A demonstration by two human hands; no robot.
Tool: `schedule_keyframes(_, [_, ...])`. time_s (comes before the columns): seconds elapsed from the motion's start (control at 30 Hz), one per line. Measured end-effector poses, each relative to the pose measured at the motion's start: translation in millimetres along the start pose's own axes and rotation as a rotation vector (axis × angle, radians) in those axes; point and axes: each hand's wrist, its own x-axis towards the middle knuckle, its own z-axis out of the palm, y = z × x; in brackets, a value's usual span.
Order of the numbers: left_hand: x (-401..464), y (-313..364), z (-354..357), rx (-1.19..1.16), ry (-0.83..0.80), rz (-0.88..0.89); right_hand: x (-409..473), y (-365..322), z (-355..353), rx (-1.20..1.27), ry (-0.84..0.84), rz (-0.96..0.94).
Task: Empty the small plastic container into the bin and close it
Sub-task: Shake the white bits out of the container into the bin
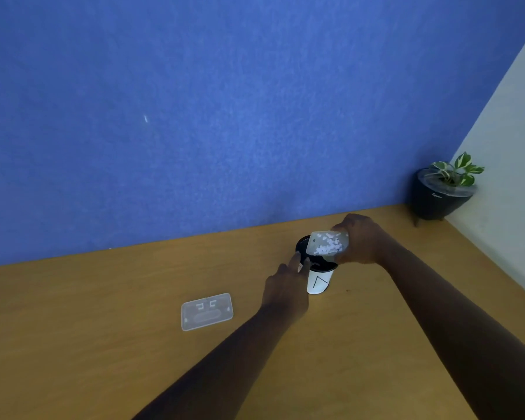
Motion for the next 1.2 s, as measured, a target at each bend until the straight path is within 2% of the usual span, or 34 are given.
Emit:
schedule_keyframes(0.13, [0.4, -0.1, -1.5, 0.002, -0.03, -0.004, 11.3, -8.8, -2.5, -0.049, -0.092, -0.007])
schedule_keyframes(0.5, [0.9, -1.0, -2.3, 0.027, -0.055, 0.009, 18.5, -18.2, -4.6, -0.314, -0.146, -0.132])
schedule_keyframes(0.67, [1.4, -0.8, -4.2, 0.037, -0.08, 0.009, 18.1, -20.1, -0.6, -0.48, -0.103, -0.26])
schedule_keyframes(0.87, [2.8, 0.0, -5.7, 0.028, -0.073, 0.008, 14.5, -12.8, 5.2, -0.622, 0.015, -0.501])
schedule_keyframes(1.03, [2.2, -0.3, -9.0, 0.033, -0.085, 0.015, 10.4, -2.6, 10.9, -0.628, 0.027, -0.57])
schedule_keyframes(1.2, [1.7, -0.1, -11.4, 0.035, -0.091, 0.021, 9.7, -0.7, 8.6, -0.496, 0.023, -0.49])
